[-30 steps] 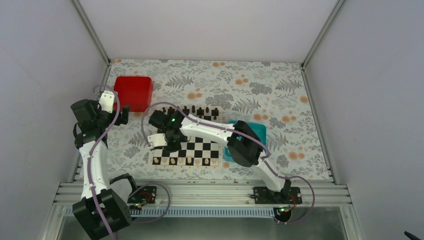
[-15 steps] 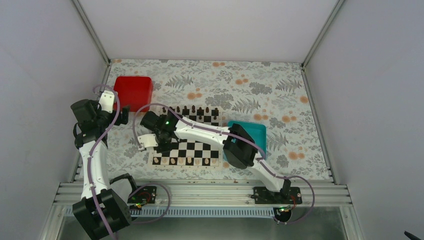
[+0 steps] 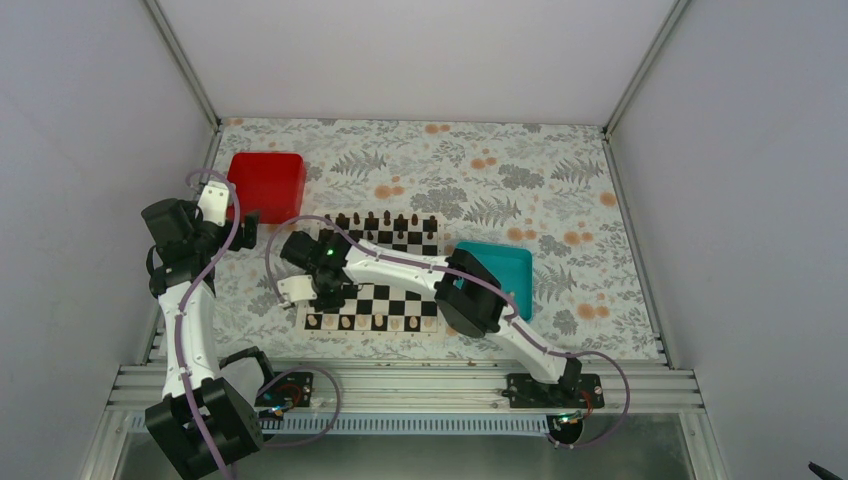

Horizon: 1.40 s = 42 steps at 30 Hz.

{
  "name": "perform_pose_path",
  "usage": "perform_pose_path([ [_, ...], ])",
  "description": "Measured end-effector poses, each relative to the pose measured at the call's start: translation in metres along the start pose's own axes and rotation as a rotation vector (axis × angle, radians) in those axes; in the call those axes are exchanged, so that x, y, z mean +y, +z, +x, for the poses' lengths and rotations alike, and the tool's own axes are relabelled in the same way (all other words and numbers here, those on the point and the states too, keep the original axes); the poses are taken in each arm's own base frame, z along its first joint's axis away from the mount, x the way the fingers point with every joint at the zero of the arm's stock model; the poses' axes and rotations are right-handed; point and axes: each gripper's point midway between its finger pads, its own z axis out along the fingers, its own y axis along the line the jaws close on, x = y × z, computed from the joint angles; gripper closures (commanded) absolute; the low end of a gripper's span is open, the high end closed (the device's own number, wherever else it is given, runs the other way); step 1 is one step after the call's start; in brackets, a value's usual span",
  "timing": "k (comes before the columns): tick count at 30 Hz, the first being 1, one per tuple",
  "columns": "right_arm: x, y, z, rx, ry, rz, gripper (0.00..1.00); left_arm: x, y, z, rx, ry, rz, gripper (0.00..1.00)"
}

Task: Set up the chess pieces on the board
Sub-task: Place the chess piece on the chessboard.

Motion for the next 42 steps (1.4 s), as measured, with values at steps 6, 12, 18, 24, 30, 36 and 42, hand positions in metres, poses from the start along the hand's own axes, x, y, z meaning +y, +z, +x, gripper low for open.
perform_pose_path([
  [6, 0.0008, 0.0001, -0.0005, -0.001, -0.001, -0.002, 0.89, -0.0004, 0.0, -0.0001, -0.001, 0.0, 0.002, 0.0],
  [12, 0.0011, 0.0008, -0.0004, -0.001, -0.001, -0.004, 0.89, -0.0007, 0.0, -0.0002, -0.001, 0.0, 0.004, 0.0],
  [18, 0.0017, 0.0021, 0.0, 0.001, -0.002, -0.006, 0.89, -0.001, 0.0, -0.0004, -0.002, 0.0, 0.006, 0.0],
  [24, 0.0037, 0.0033, -0.0013, 0.002, -0.006, -0.008, 0.87, -0.001, 0.0, -0.0003, -0.002, 0.0, 0.006, 0.0],
  [30, 0.0029, 0.0032, -0.0009, 0.003, -0.006, -0.004, 0.79, -0.001, 0.0, -0.0003, -0.002, 0.0, 0.006, 0.0],
  [36, -0.0001, 0.0033, -0.0031, -0.005, -0.008, 0.009, 0.7, -0.001, 0.0, -0.0003, -0.002, 0.001, 0.006, 0.0],
  [42, -0.0019, 0.0026, -0.0047, -0.012, -0.007, 0.015, 0.67, -0.001, 0.0, -0.0003, -0.002, 0.0, 0.006, 0.0],
])
